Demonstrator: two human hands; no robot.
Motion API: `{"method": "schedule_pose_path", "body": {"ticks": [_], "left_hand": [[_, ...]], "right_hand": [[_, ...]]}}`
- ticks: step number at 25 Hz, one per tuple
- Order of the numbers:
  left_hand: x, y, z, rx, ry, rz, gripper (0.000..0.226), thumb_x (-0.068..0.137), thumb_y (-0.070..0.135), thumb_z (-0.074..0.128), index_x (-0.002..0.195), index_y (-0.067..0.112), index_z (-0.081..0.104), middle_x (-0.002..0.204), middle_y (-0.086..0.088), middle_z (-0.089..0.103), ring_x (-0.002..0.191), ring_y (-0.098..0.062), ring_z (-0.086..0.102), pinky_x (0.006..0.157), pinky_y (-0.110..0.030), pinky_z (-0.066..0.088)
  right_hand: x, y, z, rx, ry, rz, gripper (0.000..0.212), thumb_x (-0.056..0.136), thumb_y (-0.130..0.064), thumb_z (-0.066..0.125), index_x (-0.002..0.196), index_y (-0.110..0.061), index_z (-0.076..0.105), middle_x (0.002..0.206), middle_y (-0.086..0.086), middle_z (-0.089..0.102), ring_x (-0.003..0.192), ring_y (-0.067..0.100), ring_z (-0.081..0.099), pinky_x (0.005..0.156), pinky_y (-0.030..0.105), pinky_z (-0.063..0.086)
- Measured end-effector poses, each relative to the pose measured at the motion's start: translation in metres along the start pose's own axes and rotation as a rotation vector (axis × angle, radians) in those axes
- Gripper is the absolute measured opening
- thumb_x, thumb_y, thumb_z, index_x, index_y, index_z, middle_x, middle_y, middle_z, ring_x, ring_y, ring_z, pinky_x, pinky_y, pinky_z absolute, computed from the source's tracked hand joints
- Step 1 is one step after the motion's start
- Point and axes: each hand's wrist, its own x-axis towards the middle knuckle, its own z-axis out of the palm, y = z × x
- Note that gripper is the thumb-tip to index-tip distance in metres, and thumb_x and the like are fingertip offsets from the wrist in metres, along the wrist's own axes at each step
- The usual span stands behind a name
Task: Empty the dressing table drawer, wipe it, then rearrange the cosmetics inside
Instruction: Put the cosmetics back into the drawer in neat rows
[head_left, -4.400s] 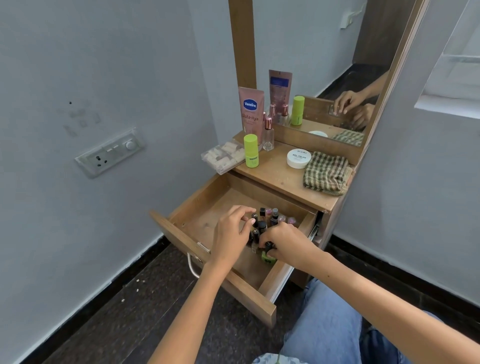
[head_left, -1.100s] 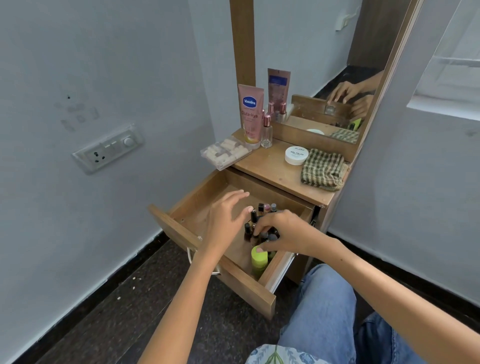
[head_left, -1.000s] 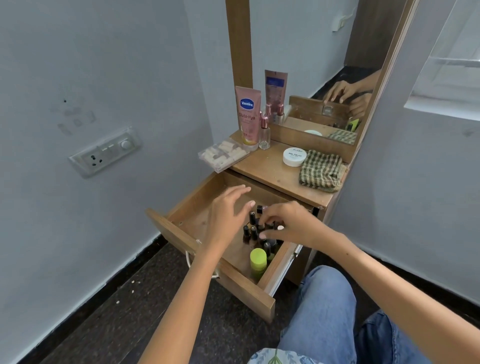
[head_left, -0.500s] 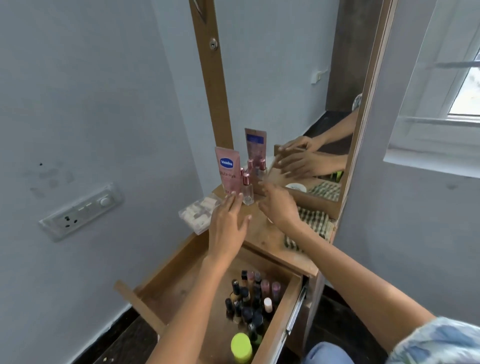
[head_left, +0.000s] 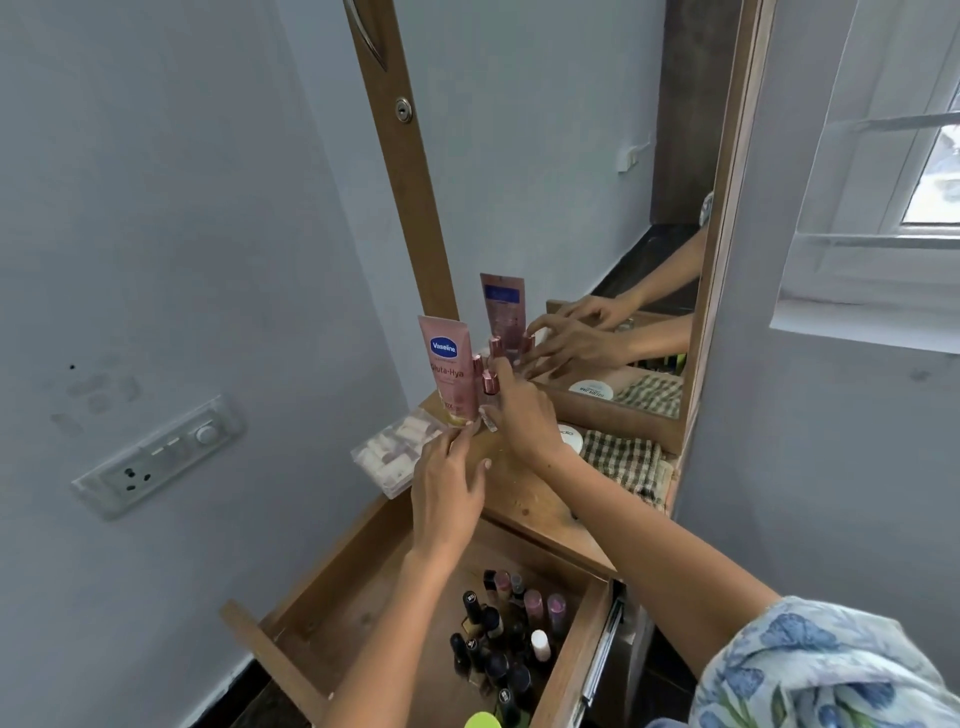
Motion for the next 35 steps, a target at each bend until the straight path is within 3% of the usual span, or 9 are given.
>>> {"method": "schedule_pose_path", "body": {"ticks": [5, 12, 17, 20, 23, 25, 27, 30, 35], "left_hand": [[-0.001, 0.0, 0.005, -0.04, 0.015, -0.037, 0.046, 0.091, 0.021, 0.061, 0.135, 0.016, 0.05, 0.132, -0.004, 0.054, 0.125, -0.019, 0.045, 0.103, -0.029, 0.035], [-0.004, 0.01, 0.004, -0.14, 0.134, -0.014, 0.054, 0.078, 0.009, 0.075, 0.129, 0.017, 0.057, 0.121, -0.002, 0.064, 0.11, -0.017, 0.062, 0.092, -0.028, 0.048], [-0.006, 0.026, 0.0, -0.262, 0.236, -0.109, 0.035, 0.079, 0.027, 0.075, 0.113, 0.017, 0.07, 0.098, 0.001, 0.074, 0.089, -0.014, 0.069, 0.071, -0.019, 0.049], [-0.005, 0.03, 0.0, -0.318, 0.241, -0.174, 0.03, 0.079, 0.031, 0.076, 0.106, 0.018, 0.071, 0.094, 0.005, 0.073, 0.085, -0.009, 0.066, 0.065, -0.009, 0.04], [-0.002, 0.03, 0.001, -0.32, 0.231, -0.246, 0.031, 0.075, 0.028, 0.079, 0.102, 0.016, 0.071, 0.091, 0.003, 0.073, 0.08, -0.007, 0.062, 0.063, -0.014, 0.041], [0.001, 0.027, 0.003, -0.317, 0.232, -0.284, 0.029, 0.073, 0.028, 0.08, 0.098, 0.017, 0.07, 0.089, 0.004, 0.073, 0.08, -0.009, 0.064, 0.066, -0.021, 0.047], [0.004, 0.022, 0.007, -0.327, 0.242, -0.309, 0.028, 0.072, 0.026, 0.081, 0.097, 0.019, 0.07, 0.088, 0.004, 0.073, 0.082, -0.011, 0.068, 0.071, -0.028, 0.055], [0.008, 0.013, 0.012, -0.319, 0.249, -0.327, 0.028, 0.072, 0.026, 0.081, 0.097, 0.018, 0.07, 0.086, 0.004, 0.074, 0.081, -0.01, 0.069, 0.072, -0.03, 0.057], [0.009, 0.009, 0.008, -0.329, 0.259, -0.335, 0.031, 0.069, 0.021, 0.083, 0.098, 0.015, 0.072, 0.083, 0.003, 0.074, 0.077, -0.006, 0.068, 0.071, -0.022, 0.053]], "right_hand": [[-0.003, -0.003, -0.003, 0.067, 0.055, 0.012, 0.032, 0.09, -0.014, 0.057, 0.117, -0.012, 0.04, 0.099, 0.015, 0.065, 0.089, 0.035, 0.066, 0.069, 0.037, 0.048], [-0.034, -0.002, -0.016, 0.382, 0.017, 0.002, 0.038, 0.08, -0.015, 0.069, 0.105, -0.026, 0.042, 0.083, 0.0, 0.067, 0.07, 0.018, 0.067, 0.068, 0.041, 0.058], [-0.049, 0.0, -0.037, 0.399, -0.065, -0.084, 0.041, 0.081, -0.008, 0.069, 0.112, -0.023, 0.046, 0.089, -0.002, 0.068, 0.077, 0.013, 0.068, 0.074, 0.036, 0.059], [-0.052, 0.003, -0.043, 0.421, -0.098, -0.112, 0.038, 0.084, -0.018, 0.07, 0.116, -0.02, 0.05, 0.095, -0.001, 0.068, 0.084, 0.012, 0.068, 0.078, 0.03, 0.058], [-0.045, 0.013, -0.037, 0.35, -0.06, -0.102, 0.031, 0.092, -0.034, 0.06, 0.118, -0.02, 0.053, 0.102, 0.001, 0.071, 0.091, 0.015, 0.068, 0.082, 0.034, 0.056], [-0.035, 0.02, -0.032, 0.172, -0.045, -0.102, 0.027, 0.094, -0.032, 0.055, 0.119, -0.021, 0.053, 0.108, 0.002, 0.068, 0.097, 0.02, 0.066, 0.082, 0.04, 0.054], [-0.023, 0.02, -0.028, 0.002, -0.114, -0.133, 0.032, 0.093, -0.022, 0.053, 0.126, -0.02, 0.052, 0.125, 0.002, 0.06, 0.109, 0.023, 0.061, 0.085, 0.039, 0.052], [-0.008, 0.015, -0.017, -0.162, -0.232, -0.179, 0.056, 0.092, -0.009, 0.051, 0.145, -0.017, 0.033, 0.156, -0.001, 0.026, 0.132, 0.025, 0.043, 0.097, 0.042, 0.046], [0.013, 0.01, -0.004, -0.206, -0.248, -0.194, 0.077, 0.09, -0.001, 0.054, 0.152, -0.013, 0.01, 0.161, 0.001, 0.0, 0.139, 0.029, 0.034, 0.098, 0.045, 0.048]]}}
